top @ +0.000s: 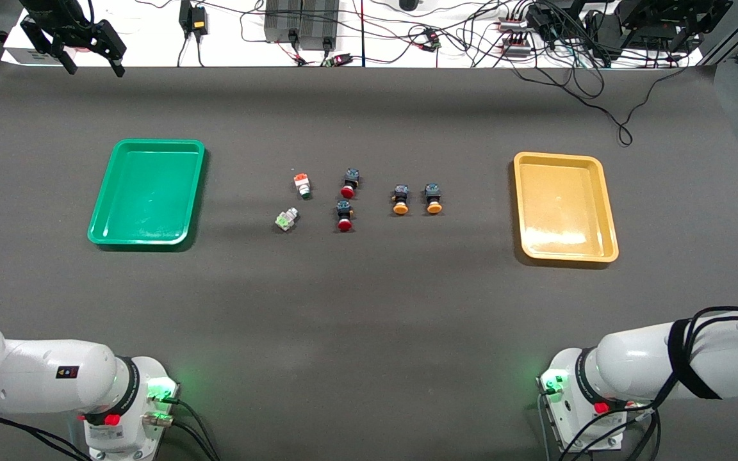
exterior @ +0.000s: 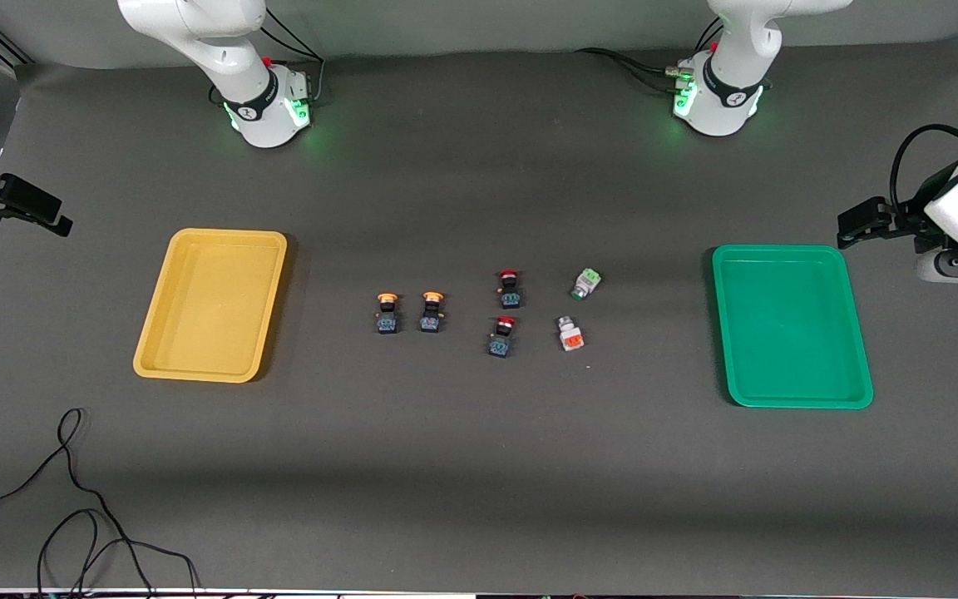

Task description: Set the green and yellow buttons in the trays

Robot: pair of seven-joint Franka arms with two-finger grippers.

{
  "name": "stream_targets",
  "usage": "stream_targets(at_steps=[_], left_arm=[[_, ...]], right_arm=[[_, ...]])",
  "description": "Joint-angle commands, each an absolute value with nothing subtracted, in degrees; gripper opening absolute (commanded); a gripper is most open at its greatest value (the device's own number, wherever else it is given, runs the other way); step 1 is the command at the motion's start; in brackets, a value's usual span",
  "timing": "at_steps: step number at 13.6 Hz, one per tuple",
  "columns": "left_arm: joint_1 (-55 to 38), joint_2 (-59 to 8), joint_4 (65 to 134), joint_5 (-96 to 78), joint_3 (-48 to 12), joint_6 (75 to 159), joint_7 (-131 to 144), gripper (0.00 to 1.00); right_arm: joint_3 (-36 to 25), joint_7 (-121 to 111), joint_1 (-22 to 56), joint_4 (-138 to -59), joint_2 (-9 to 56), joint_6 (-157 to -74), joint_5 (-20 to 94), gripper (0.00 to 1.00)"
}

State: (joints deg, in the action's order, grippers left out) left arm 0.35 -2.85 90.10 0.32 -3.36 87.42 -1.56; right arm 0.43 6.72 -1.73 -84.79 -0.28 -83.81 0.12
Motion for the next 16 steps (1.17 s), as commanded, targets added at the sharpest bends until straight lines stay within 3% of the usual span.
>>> stream_targets(at_steps=[1, 16], left_arm=[[-0.2, -2.1, 90.2, 0.2, -3.3, 87.7, -0.6, 1.0], [-0.3, -2.1, 90.3, 0.2, -3.3, 87.5, -0.6, 1.0]], right_arm=[[-0.1, 5.9, -1.5, -86.0, -1.5, -84.2, -0.1, 1.0], [0.6, 5.7, -1.5, -87.6, -0.6, -84.1, -0.3, 1.0]])
